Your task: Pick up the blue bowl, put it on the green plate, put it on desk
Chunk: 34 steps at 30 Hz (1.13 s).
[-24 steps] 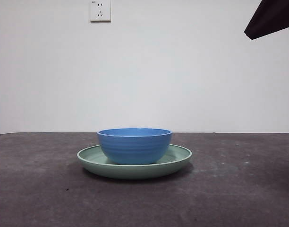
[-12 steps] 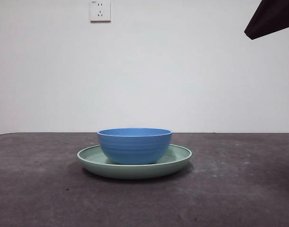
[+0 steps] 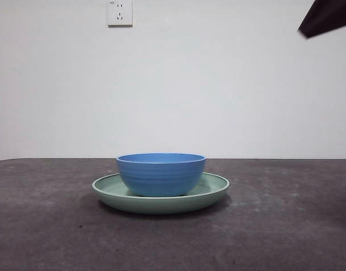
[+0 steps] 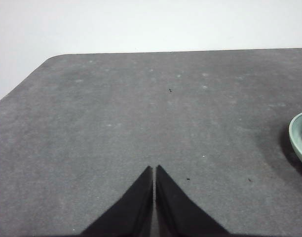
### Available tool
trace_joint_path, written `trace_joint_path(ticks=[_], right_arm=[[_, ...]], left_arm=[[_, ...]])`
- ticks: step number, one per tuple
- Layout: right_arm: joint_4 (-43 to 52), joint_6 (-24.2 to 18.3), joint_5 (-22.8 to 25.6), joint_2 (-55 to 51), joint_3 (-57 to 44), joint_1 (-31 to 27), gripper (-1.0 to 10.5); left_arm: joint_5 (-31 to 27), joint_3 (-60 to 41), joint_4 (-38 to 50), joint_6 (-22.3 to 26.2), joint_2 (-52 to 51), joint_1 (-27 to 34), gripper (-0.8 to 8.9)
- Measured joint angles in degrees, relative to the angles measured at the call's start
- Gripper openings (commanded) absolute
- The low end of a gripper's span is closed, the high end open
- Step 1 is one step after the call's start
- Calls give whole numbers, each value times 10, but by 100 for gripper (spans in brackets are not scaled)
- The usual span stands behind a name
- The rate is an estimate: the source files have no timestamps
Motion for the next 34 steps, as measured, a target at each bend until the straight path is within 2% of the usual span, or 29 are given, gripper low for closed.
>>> trace_joint_path(ticks=[6, 12, 15, 24, 34], right_arm=[[87, -47, 3, -83, -50, -109, 8], [213, -53, 18, -201, -184, -230, 8], [263, -54, 37, -252, -248, -265, 8], [314, -55, 122, -359, -356, -291, 8], [314, -43, 134, -389, -419, -291, 8]], left_arm=[[0, 0, 0, 0, 0, 0, 9], [0, 0, 0, 0, 0, 0, 9], [0, 0, 0, 0, 0, 0, 9], [0, 0, 0, 0, 0, 0, 9], [0, 0, 0, 0, 0, 0, 9]])
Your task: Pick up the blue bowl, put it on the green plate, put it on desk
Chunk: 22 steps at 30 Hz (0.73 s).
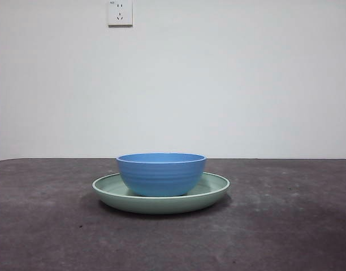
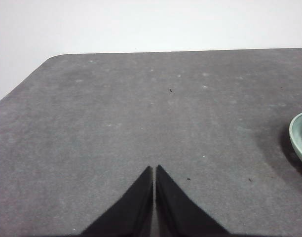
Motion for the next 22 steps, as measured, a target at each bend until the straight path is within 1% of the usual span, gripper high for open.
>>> trace_joint_path(ticks=[5, 22], right_arm=[[-27, 9, 1, 0, -3, 0, 8], [-26, 13, 2, 0, -3, 0, 8]], left_arm=[[0, 0, 0, 0, 0, 0, 9], [0, 0, 0, 0, 0, 0, 9]])
